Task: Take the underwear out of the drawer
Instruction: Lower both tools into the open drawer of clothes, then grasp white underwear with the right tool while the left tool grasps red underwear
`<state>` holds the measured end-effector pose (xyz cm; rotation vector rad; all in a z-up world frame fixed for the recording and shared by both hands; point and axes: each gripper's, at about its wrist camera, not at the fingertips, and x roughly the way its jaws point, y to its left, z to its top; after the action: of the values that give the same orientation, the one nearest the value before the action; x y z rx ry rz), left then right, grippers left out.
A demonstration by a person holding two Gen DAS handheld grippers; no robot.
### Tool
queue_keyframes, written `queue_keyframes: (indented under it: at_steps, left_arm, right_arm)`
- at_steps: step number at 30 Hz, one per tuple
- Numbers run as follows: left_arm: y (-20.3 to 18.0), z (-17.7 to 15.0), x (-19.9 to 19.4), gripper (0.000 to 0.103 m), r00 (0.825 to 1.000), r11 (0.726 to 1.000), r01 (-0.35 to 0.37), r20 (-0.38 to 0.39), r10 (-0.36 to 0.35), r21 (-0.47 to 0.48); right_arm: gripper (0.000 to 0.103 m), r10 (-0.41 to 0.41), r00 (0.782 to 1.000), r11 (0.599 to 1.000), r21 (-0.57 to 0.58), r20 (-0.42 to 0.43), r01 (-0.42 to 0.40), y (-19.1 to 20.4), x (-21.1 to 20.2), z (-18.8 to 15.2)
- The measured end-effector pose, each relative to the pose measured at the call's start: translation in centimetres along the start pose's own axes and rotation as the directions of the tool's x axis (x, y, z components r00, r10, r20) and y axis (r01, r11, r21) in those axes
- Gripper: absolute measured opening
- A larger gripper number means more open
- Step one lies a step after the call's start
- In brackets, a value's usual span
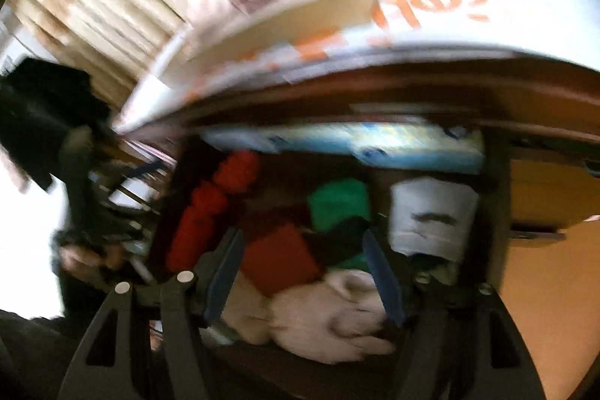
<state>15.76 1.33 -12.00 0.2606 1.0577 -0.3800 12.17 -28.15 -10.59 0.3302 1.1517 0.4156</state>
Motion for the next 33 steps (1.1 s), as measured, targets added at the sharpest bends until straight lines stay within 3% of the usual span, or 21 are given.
queue_keyframes:
  at_steps: [2, 4, 9, 13, 16, 21, 24, 29, 33]
  left_arm:
    - [0.0, -0.4, 0.1, 0.093, 1.000, 1.000, 0.005, -0.016, -0.005, 0.000]
    - [-0.1, -0.7, 0.1, 0.093, 0.999, 1.000, 0.021, -0.029, -0.021, 0.006]
    - [-1.3, 0.2, 0.9, 0.093, 0.996, 0.997, 0.081, -0.044, -0.080, 0.001]
    - [-5.2, 1.3, 1.7, 0.093, 0.987, 0.981, 0.151, -0.071, -0.143, 0.126]
    - [-8.3, 2.2, 3.0, 0.093, 0.987, 0.961, 0.151, -0.092, -0.133, 0.230]
    - [-11.1, 2.5, 5.8, 0.093, 0.965, 0.935, 0.224, -0.199, -0.173, 0.276]
    - [-12.1, 2.2, 7.1, 0.093, 0.964, 0.922, 0.194, -0.240, -0.116, 0.335]
    - [-12.8, 2.1, 8.1, 0.093, 0.951, 0.918, 0.211, -0.286, -0.114, 0.335]
    - [-13.9, 1.6, 8.2, 0.093, 0.933, 0.897, 0.271, -0.326, -0.155, 0.349]
  right_arm:
    - [0.068, -0.040, 0.998, 0.999, 0.010, -0.045, 0.041, -0.4, 1.1, -0.2]
    - [0.068, -0.017, 0.997, 1.000, 0.013, -0.079, 0.018, -0.9, 1.3, -1.0]
    - [0.068, -0.098, 0.992, 0.995, -0.043, -0.085, 0.095, 0.7, 1.4, -2.2]
    - [0.068, -0.085, 0.986, 0.995, 0.042, -0.141, 0.092, -0.2, 1.7, -3.2]
    - [0.068, -0.065, 0.985, 0.991, 0.107, -0.163, 0.083, -1.0, 2.3, -4.2]
    - [0.068, -0.050, 0.973, 0.983, 0.164, -0.224, 0.088, -1.6, 4.4, -5.1]
    - [0.068, -0.056, 0.968, 0.980, 0.170, -0.246, 0.100, -1.7, 5.4, -5.5]
    - [0.068, -0.065, 0.960, 0.977, 0.178, -0.271, 0.116, -1.9, 6.5, -5.8]
    - [0.068, -0.064, 0.958, 0.977, 0.176, -0.280, 0.117, -2.0, 6.8, -5.9]
